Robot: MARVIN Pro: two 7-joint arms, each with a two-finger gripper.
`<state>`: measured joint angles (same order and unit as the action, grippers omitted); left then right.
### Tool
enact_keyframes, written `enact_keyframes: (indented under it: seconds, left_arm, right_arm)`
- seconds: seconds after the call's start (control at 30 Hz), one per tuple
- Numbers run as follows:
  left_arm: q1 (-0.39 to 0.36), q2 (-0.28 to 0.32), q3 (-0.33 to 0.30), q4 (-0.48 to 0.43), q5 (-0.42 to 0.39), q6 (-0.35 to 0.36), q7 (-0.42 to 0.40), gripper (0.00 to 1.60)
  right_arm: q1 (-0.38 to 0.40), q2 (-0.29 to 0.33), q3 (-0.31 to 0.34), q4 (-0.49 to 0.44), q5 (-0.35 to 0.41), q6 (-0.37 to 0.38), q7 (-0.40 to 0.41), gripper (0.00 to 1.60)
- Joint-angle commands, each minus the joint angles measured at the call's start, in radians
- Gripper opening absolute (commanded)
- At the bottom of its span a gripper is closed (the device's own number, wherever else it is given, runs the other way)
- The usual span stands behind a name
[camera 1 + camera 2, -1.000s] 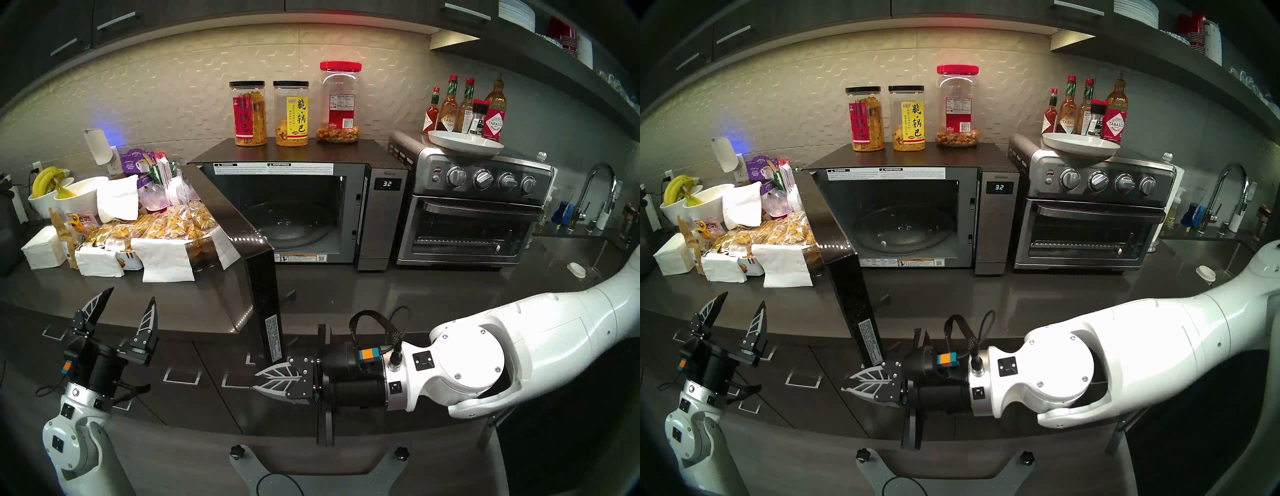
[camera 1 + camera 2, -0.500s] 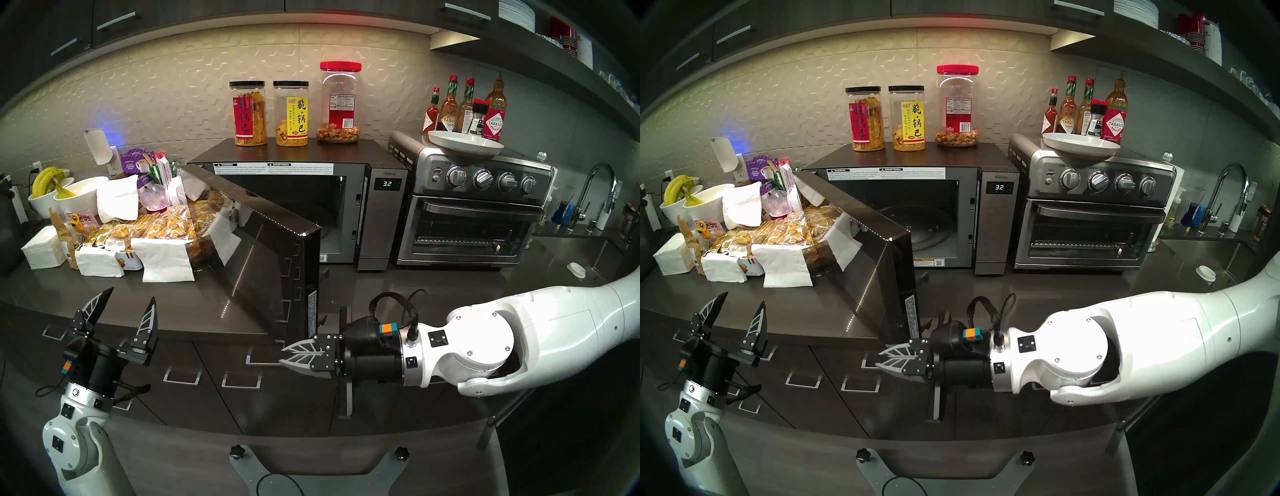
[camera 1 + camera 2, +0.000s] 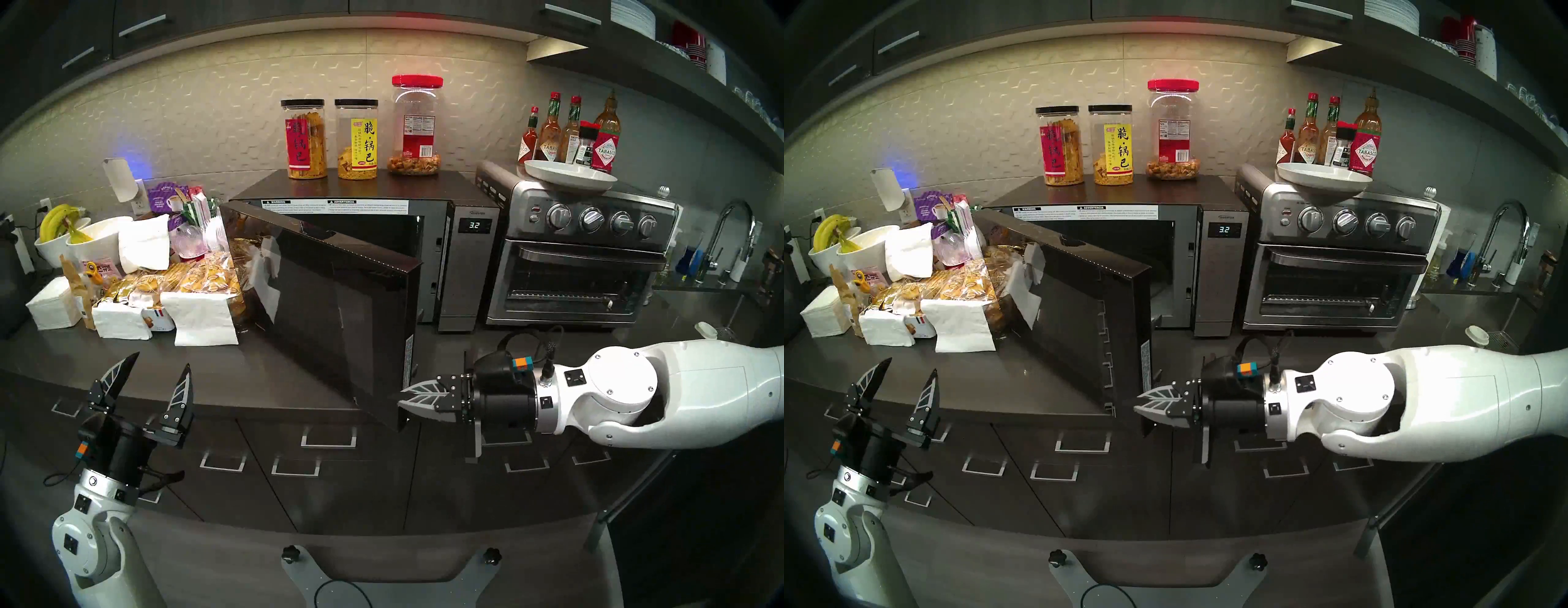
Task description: Open the microwave, put the plate inside, and close the door
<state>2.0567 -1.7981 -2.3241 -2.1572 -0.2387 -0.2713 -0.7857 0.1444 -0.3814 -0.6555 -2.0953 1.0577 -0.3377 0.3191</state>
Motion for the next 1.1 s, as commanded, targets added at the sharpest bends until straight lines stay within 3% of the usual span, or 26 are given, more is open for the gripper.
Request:
enact_keyframes:
  seconds: [0.0,0.37,0.6,0.83,0.9,0.93,1.0,1.07]
  left_arm:
    - [0.000,-0.001,0.000,-0.016,-0.002,-0.001,0.000,1.60]
    - [0.000,-0.001,0.000,-0.017,-0.002,-0.001,0.000,1.60]
    - [0.000,-0.001,0.000,-0.016,-0.002,-0.001,0.000,1.60]
    - [0.000,-0.001,0.000,-0.016,-0.002,-0.001,0.000,1.60]
    - [0.000,-0.001,0.000,-0.016,-0.002,-0.001,0.000,1.60]
    - [0.000,-0.001,0.000,-0.016,-0.002,-0.001,0.000,1.60]
    - [0.000,-0.001,0.000,-0.015,-0.002,-0.001,0.000,1.60]
    - [0.000,0.000,0.000,-0.015,-0.002,-0.002,-0.001,1.60]
  right_arm:
    - [0.041,0.042,0.025,0.058,0.051,0.000,0.059,0.00]
    - [0.036,0.006,0.047,0.138,0.089,0.001,0.072,0.00]
    - [0.002,-0.062,0.058,0.177,0.099,-0.022,-0.011,0.00]
    - [-0.039,-0.171,0.077,0.214,0.111,-0.038,-0.107,0.00]
    - [-0.057,-0.160,0.103,0.206,0.104,-0.023,-0.111,0.00]
    - [-0.056,-0.207,0.098,0.229,0.117,-0.033,-0.133,0.00]
    - [-0.070,-0.205,0.118,0.224,0.114,-0.022,-0.140,0.00]
    - [-0.074,-0.246,0.116,0.244,0.106,-0.033,-0.166,0.00]
